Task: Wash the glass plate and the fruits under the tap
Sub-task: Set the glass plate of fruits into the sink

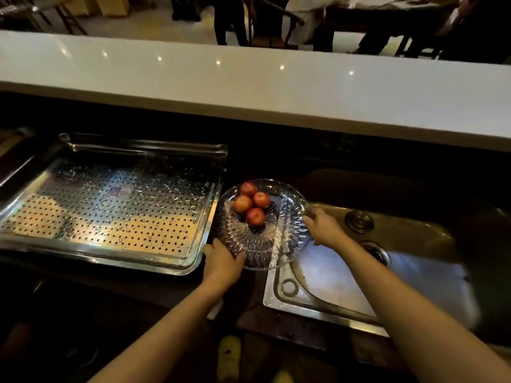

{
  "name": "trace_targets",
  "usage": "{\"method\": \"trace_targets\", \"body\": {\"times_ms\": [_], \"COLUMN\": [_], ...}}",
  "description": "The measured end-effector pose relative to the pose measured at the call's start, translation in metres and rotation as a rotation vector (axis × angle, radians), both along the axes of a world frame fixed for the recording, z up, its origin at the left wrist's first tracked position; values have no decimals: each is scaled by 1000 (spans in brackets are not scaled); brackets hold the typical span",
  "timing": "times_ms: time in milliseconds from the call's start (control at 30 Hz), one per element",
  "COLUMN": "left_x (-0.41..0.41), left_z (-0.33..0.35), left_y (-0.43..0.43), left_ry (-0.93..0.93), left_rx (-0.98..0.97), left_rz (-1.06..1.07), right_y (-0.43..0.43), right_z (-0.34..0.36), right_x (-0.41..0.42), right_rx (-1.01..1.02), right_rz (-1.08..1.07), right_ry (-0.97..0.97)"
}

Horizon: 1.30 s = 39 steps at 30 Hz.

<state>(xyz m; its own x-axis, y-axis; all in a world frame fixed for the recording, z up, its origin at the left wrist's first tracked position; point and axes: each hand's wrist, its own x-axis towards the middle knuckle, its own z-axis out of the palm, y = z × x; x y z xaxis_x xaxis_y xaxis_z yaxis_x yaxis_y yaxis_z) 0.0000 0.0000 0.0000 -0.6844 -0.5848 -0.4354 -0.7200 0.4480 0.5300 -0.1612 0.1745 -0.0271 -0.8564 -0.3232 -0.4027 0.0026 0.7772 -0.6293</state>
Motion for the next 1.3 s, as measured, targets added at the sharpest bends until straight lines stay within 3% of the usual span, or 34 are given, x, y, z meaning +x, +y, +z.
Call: {"method": "trace_targets", "body": {"times_ms": [100, 367, 767, 1033, 1200, 1300], "left_x": [0, -1, -3, -27, -79, -107], "left_z": [-1, -17, -29, -20, -5, 3], "left_y": [6, 13, 18, 3, -13, -10], "left_ry": [31, 100, 304, 355, 285, 249], "left_rx": [40, 55, 194, 153, 64, 113], "left_rz": [125, 203, 337, 288, 54, -83], "right_y": [-4, -15, 1, 36, 69, 91], "right_z": [-11, -35, -39, -27, -13, -7], "right_x": [1, 9, 17, 19, 21, 21], "right_rx": [-87, -257, -604, -648, -661, -640], "right_rz": [-104, -239, -406, -425, -422, -430], "right_ry": [-19, 69, -33, 1, 14, 41]}}
